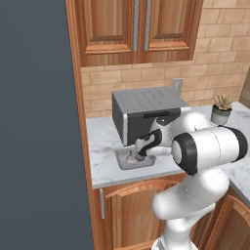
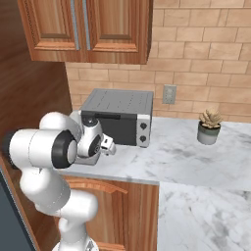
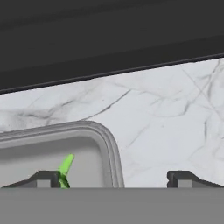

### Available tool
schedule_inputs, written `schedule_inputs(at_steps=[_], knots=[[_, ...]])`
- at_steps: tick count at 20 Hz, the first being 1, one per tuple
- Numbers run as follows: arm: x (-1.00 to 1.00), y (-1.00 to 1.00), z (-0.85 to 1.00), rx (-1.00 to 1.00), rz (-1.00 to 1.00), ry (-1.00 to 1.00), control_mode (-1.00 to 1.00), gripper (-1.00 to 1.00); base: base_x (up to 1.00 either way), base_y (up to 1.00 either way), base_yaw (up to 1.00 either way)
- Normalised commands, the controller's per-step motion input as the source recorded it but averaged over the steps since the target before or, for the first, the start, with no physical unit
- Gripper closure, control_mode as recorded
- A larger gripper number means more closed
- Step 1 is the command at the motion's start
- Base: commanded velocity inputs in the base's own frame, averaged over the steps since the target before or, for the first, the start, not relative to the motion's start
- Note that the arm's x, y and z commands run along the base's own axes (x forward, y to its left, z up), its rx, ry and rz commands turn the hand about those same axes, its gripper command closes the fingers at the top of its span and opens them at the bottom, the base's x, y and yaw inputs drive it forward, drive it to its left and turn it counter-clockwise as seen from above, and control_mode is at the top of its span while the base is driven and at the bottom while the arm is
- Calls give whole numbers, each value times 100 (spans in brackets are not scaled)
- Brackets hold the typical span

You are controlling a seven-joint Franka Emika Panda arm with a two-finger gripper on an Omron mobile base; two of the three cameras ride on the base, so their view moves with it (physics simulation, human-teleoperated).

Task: Take the garlic and eggplant out of the freezer and place them in the tupperware container on the counter. Then put the tupperware containing the vegetables back in the freezer.

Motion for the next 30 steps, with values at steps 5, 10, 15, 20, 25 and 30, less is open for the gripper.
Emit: schedule_inputs(at_steps=[5, 10, 15, 20, 25, 30], knots=[[9, 0, -45, 4, 1, 2, -100, -100, 0, 0, 0], [-37, 10, -35, 1, 0, 0, -100, 100, 0, 0, 0], [-44, 21, -43, 0, 0, 1, -100, 100, 0, 0, 0], [-38, 13, -14, 0, -2, 0, -100, 100, 0, 0, 0], [-81, -6, 94, 7, -16, -9, -100, 100, 0, 0, 0], [-74, -13, 100, 5, -13, -2, -100, 100, 0, 0, 0]])
